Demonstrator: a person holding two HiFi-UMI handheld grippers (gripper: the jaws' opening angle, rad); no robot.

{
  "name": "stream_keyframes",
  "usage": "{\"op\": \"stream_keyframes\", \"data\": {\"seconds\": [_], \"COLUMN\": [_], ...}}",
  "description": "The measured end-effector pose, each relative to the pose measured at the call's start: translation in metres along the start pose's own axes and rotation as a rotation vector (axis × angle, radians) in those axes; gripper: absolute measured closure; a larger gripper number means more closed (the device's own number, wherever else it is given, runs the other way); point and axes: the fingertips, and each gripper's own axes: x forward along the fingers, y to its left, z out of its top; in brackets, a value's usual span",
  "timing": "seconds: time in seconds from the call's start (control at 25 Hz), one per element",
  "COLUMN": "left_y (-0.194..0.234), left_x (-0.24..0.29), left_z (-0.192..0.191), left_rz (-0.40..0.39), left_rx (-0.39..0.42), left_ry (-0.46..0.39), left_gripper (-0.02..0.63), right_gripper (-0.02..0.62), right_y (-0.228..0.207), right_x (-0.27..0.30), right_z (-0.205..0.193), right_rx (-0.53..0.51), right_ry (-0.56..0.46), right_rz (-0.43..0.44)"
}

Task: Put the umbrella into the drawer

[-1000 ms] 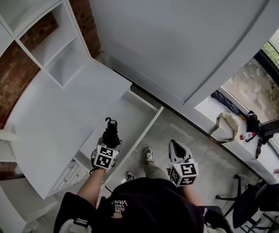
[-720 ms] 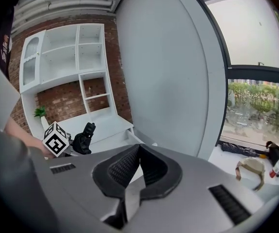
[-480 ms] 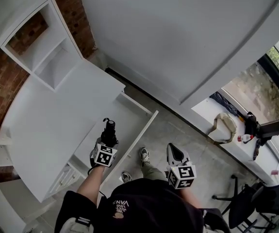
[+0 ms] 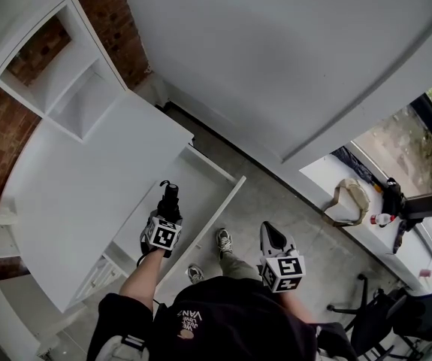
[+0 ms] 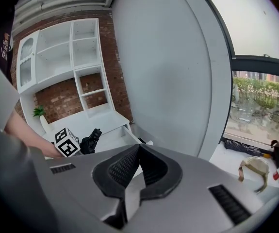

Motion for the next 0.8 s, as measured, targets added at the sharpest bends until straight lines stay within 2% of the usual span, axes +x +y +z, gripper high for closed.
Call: {"op": "stream_keyframes", "data": {"seconds": [0.36,0.64,0.8], "left_y": [0.007,0.005,0.007], "left_x": [0.025,0.042,0.056], "left_z": [-0.002,0.001,-0.007], "left_rz": [0.000,-0.044,-0.046], "left_rx": [-0.022,-0.021,-0.031], "left_ry": [0.099,0.159,0.231], "left_gripper": [0.388,0.385,0.377], "right_gripper": [0.594,0.594,0.594], "right_y": [-0.011,-0.018,-0.022], "right_x": [0.012,0.019,0.022], "right_z": [-0.001,-0.001,-0.002], "right_rx": [0.008,0.010,0.009], "right_ry": [0.019,0.038,0.048], "right_rz": [0.012,0.013,0.012]}}
